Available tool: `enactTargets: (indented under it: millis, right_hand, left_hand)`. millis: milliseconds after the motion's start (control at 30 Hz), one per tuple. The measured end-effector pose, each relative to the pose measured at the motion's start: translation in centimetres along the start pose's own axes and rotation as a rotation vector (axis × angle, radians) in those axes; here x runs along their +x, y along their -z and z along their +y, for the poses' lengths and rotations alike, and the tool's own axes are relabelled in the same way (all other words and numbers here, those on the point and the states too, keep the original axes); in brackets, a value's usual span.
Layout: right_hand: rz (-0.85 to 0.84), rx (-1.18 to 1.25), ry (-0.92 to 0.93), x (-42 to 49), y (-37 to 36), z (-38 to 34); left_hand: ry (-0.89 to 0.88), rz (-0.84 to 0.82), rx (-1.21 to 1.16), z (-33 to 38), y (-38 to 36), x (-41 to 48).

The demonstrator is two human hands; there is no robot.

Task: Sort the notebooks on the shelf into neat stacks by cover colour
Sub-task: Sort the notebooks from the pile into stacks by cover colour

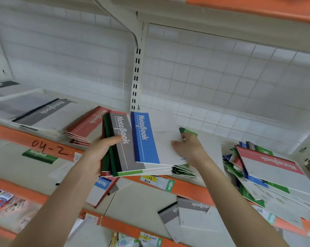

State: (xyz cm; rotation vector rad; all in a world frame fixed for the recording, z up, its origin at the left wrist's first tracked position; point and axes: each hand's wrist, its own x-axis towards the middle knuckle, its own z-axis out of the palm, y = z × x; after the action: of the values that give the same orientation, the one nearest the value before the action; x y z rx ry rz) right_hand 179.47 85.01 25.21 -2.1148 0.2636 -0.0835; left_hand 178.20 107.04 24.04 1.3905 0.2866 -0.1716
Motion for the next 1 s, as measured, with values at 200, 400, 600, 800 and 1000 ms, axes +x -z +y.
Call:
enactTargets:
  millis: [200,400,600,800,1000]
  right_hand:
    - [0.208,-0.454,-0.008,1.7,-1.2,-1.3]
    - [0.187,-0.755,-0.091,2.5,-5.9,-2.2]
    - [0.232,-1.007,-0.225,0.5,-9.1,-4.0]
    - [0.088,-0.28,-0.045,-3.2,-14.9,-8.5]
    - [-0.099,-0.074,-0.071,-3.5,-17.7,-10.5]
  left_hand:
    - [0.088,0.031,-0.031,1.4,7.1,2.1]
    - [0.115,0.025,0.058,2.4,13.3,5.7]
    - [0.081,-0.017,0.07,3.3,16.7,5.8]
    - [0.034,-0.097,0.053,3.3,17.6,5.0]
    - [-0.03,-0.129,0.021,3.6,18.3,4.2]
